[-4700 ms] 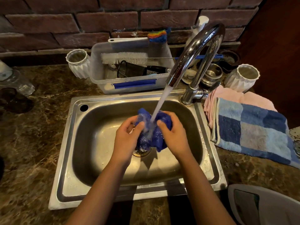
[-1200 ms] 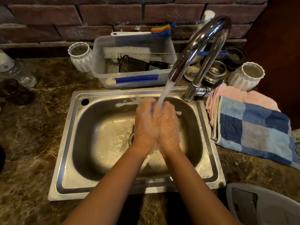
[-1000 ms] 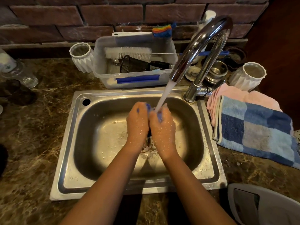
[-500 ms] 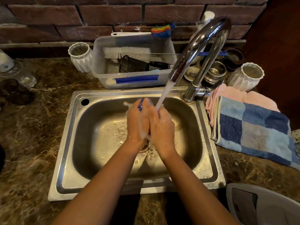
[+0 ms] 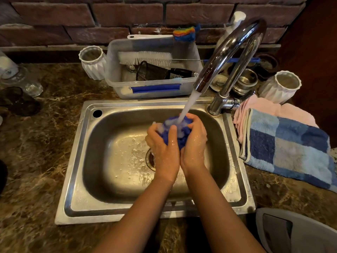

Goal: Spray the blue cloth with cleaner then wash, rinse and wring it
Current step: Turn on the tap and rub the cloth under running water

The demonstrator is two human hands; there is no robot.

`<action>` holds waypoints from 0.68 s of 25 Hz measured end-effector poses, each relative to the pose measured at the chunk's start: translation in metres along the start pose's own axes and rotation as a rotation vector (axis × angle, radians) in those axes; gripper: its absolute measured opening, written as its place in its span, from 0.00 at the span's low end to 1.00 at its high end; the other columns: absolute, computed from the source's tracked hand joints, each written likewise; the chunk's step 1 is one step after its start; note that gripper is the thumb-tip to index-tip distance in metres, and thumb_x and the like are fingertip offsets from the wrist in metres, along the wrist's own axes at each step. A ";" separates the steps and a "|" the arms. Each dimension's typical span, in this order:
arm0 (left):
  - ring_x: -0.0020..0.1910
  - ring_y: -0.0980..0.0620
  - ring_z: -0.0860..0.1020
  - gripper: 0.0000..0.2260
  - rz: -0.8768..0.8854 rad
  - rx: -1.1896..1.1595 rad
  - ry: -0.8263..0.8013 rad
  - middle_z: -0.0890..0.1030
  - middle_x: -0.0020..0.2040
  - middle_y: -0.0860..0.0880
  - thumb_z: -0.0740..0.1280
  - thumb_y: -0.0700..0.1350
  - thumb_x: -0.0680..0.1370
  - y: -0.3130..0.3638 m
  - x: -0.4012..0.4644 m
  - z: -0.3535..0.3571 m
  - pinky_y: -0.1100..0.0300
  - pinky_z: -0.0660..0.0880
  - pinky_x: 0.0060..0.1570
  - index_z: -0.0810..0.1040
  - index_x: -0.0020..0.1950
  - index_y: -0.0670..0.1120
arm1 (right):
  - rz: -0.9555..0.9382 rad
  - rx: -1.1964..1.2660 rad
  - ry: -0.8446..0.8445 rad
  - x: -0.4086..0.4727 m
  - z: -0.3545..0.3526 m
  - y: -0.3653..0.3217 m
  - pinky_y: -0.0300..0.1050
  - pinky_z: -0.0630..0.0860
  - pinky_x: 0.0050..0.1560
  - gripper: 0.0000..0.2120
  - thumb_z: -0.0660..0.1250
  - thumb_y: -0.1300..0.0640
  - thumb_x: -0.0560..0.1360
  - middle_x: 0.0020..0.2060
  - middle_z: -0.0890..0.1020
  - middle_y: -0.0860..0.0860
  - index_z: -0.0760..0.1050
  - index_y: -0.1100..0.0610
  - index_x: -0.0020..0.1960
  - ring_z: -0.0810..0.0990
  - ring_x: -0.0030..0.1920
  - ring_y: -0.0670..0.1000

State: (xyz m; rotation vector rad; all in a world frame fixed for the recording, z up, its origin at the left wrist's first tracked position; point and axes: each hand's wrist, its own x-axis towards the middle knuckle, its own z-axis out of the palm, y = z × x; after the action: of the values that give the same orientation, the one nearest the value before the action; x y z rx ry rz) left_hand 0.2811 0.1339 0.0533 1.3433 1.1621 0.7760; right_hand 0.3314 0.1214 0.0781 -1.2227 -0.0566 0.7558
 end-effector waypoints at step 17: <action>0.35 0.57 0.75 0.07 -0.012 0.183 -0.032 0.75 0.41 0.52 0.59 0.49 0.79 0.014 0.029 -0.002 0.67 0.71 0.35 0.73 0.44 0.49 | -0.046 -0.519 -0.047 0.000 0.000 0.018 0.35 0.74 0.36 0.06 0.59 0.51 0.78 0.37 0.78 0.45 0.73 0.49 0.46 0.78 0.39 0.46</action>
State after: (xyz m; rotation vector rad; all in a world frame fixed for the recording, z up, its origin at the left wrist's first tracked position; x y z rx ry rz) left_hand 0.2907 0.1639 0.0621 1.4923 1.2379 0.6488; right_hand 0.3226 0.1241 0.0629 -1.6883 -0.3352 0.7534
